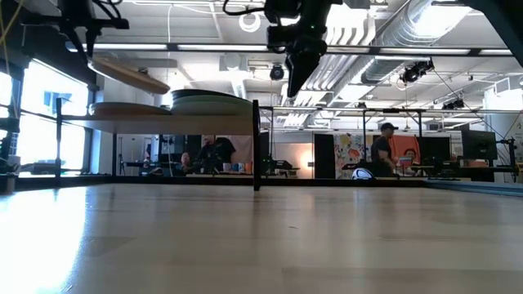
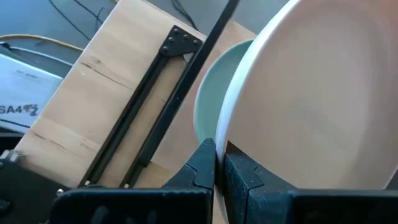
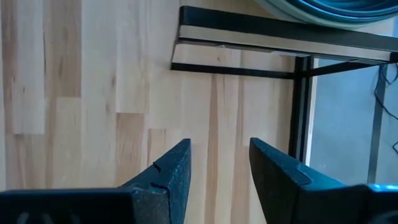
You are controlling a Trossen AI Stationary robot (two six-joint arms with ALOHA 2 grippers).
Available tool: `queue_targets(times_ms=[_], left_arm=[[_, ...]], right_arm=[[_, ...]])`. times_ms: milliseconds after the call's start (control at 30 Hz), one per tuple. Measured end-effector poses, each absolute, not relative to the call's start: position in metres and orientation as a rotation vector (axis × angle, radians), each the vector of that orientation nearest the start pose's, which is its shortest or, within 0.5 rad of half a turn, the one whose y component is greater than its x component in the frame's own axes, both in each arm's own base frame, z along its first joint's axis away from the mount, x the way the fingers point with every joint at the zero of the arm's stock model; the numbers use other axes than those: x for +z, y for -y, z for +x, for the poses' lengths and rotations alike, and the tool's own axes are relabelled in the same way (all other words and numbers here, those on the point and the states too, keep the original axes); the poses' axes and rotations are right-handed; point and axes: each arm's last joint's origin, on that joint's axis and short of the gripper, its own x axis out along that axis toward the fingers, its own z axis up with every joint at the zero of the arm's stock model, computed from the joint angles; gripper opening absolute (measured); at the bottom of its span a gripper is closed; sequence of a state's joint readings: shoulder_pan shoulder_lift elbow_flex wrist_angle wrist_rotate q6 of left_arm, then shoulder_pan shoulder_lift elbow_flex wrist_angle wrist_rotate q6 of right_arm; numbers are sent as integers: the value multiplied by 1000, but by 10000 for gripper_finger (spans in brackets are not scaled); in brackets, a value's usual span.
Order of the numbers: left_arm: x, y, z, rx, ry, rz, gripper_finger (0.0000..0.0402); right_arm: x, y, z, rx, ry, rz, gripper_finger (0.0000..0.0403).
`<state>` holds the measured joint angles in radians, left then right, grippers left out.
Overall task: Place and stack plates onto a shelf
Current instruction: Stack the light brown plate on top of the light blue plate on the shelf
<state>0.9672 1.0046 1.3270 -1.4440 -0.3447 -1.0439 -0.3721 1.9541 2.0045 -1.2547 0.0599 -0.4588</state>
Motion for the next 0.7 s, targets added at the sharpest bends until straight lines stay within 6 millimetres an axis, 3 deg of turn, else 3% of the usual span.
queue_targets(times_ms=[700], left_arm=[[343, -170, 87, 1761, -678, -1245, 1]], right_arm=[[330, 144, 366, -67, -1266, -216, 142]])
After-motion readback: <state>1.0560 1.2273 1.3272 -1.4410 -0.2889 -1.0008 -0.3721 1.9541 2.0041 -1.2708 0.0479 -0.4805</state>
